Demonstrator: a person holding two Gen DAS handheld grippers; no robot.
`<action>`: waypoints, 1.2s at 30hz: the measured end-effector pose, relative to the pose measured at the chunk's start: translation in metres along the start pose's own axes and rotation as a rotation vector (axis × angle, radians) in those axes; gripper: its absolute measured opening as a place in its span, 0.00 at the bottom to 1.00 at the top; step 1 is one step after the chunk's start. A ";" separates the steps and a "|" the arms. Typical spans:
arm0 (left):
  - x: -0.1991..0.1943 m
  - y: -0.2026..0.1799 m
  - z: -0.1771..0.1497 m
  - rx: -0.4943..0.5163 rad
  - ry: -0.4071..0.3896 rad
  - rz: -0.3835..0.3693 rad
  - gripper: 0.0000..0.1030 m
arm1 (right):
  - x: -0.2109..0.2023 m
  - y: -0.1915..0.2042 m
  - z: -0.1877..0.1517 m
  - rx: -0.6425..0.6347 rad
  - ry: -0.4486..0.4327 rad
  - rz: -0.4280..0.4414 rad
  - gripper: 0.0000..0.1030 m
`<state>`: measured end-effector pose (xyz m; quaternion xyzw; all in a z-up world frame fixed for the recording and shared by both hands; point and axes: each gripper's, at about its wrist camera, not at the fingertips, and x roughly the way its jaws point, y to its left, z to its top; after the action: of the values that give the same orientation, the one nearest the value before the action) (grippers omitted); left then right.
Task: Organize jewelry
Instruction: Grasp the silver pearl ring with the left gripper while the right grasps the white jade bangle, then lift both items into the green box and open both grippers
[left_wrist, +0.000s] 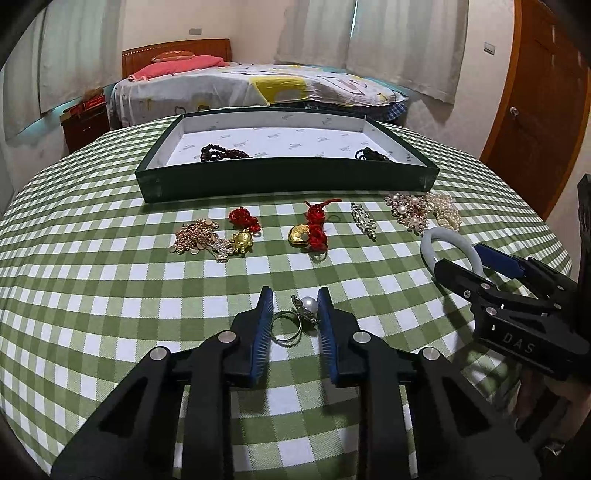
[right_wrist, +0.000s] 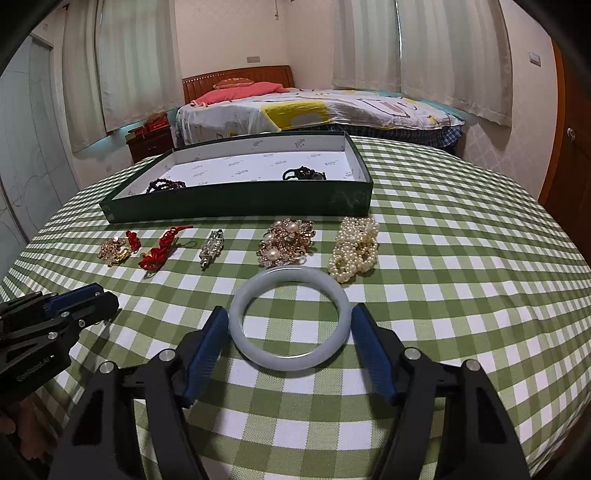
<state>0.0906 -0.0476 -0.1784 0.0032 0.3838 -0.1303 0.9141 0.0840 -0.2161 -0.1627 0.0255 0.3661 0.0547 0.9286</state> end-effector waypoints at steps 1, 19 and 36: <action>0.000 0.000 0.000 0.001 0.000 0.000 0.23 | 0.000 -0.001 0.000 0.001 0.000 0.002 0.65; -0.005 0.000 0.001 0.008 -0.014 -0.009 0.14 | -0.002 0.000 0.000 0.002 -0.005 -0.003 0.65; -0.024 0.007 0.025 -0.012 -0.084 -0.006 0.14 | -0.017 0.005 0.014 -0.001 -0.057 0.011 0.64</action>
<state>0.0941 -0.0383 -0.1447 -0.0091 0.3457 -0.1309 0.9291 0.0808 -0.2132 -0.1406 0.0285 0.3393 0.0590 0.9384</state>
